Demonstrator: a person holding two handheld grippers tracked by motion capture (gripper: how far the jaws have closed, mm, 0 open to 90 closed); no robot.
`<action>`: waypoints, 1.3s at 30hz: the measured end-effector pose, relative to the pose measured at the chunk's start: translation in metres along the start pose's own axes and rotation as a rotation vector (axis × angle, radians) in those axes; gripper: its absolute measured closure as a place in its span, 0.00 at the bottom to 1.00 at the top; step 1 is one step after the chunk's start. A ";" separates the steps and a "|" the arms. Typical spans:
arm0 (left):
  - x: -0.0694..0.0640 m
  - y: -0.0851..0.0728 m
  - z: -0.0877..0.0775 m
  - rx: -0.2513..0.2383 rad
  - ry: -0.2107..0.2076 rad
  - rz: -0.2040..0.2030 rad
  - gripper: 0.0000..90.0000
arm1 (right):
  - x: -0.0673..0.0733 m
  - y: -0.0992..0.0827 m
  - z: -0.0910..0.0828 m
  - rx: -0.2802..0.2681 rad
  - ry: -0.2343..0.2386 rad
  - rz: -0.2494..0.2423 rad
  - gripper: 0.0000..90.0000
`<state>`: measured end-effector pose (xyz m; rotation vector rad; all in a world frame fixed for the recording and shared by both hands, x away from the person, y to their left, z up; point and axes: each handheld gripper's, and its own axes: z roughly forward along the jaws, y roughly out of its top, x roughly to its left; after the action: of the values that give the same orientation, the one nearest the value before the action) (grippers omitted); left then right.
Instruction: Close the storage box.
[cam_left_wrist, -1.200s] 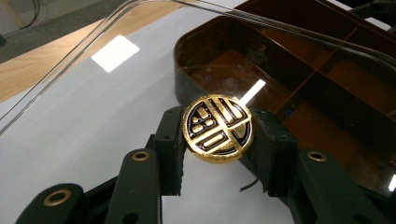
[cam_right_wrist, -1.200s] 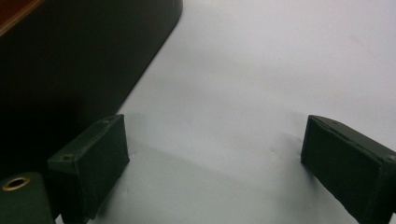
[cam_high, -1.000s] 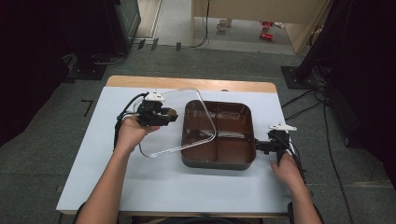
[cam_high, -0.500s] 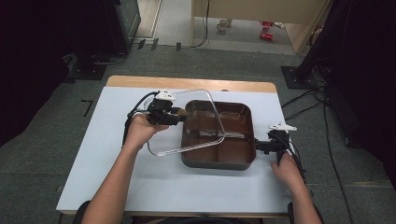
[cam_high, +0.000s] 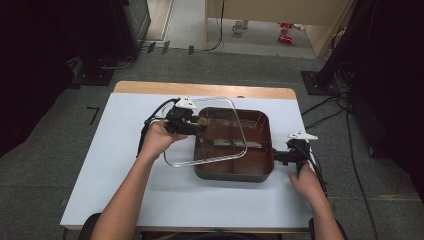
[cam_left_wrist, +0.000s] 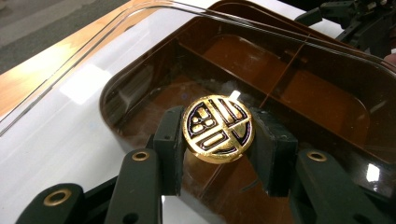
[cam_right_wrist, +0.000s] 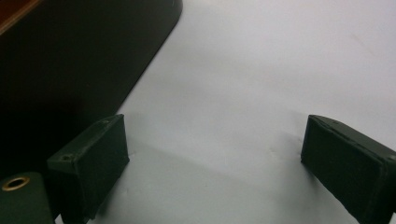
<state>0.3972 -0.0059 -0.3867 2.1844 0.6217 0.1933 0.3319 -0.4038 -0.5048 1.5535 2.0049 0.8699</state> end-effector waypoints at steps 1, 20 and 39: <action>-0.002 0.001 0.002 0.000 -0.003 0.010 0.66 | 0.000 0.000 0.000 0.000 0.000 0.000 0.08; -0.016 0.012 0.034 0.031 -0.074 0.073 0.66 | 0.000 0.000 0.000 0.000 0.001 0.003 0.07; -0.029 0.024 0.072 0.058 -0.127 0.122 0.66 | 0.000 0.000 0.000 0.001 0.002 0.002 0.07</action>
<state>0.4048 -0.0824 -0.4121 2.2726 0.4286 0.1010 0.3321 -0.4040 -0.5048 1.5555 2.0056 0.8719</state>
